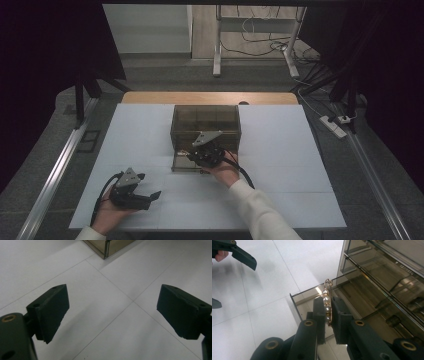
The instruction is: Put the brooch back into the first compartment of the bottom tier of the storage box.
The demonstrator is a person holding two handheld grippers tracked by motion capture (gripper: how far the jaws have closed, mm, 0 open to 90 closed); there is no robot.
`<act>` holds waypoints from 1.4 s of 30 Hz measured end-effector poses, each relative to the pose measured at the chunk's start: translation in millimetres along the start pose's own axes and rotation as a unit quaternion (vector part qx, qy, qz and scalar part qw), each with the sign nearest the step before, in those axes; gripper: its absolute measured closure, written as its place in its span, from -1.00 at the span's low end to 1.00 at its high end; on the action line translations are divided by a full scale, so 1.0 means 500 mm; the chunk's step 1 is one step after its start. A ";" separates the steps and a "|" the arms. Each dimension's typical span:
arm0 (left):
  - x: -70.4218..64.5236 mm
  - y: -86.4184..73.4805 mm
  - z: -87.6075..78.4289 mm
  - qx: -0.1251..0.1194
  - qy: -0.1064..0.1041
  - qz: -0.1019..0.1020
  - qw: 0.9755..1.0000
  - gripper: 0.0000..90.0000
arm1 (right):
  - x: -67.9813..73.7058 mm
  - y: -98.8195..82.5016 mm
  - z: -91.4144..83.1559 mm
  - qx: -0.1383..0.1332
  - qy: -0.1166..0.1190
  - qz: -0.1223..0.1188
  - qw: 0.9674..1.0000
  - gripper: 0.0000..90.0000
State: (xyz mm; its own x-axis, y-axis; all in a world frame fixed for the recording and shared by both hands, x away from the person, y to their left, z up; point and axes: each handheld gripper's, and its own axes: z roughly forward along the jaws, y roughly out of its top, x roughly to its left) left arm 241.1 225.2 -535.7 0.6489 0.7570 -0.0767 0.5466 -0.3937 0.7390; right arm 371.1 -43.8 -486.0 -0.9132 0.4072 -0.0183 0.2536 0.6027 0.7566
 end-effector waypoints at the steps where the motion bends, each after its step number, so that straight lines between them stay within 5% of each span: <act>1: 0.000 0.000 0.000 0.000 0.000 0.000 1.000 -0.76 | 0.001 0.000 0.003 0.000 0.002 -0.001 1.000 0.81; 22: -0.001 -0.001 0.001 0.004 0.001 0.005 1.000 -0.76 | 0.012 0.005 0.030 0.008 0.010 -0.011 1.000 0.79; 29: 0.000 -0.001 0.001 0.003 0.001 0.004 1.000 -0.76 | 0.011 0.006 0.025 0.006 0.000 0.002 1.000 0.15; 42: 0.000 -0.001 0.000 0.003 0.001 0.005 1.000 -0.76 | -0.006 0.007 -0.003 -0.009 -0.015 0.013 1.000 -0.06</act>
State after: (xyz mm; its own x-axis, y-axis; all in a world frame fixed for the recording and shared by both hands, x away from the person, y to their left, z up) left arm 240.7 225.3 -536.3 0.6526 0.7547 -0.0681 0.5435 -0.4035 0.7361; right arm 374.2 -44.0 -482.5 -0.8964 0.4429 -0.0174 0.2711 0.5789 0.7690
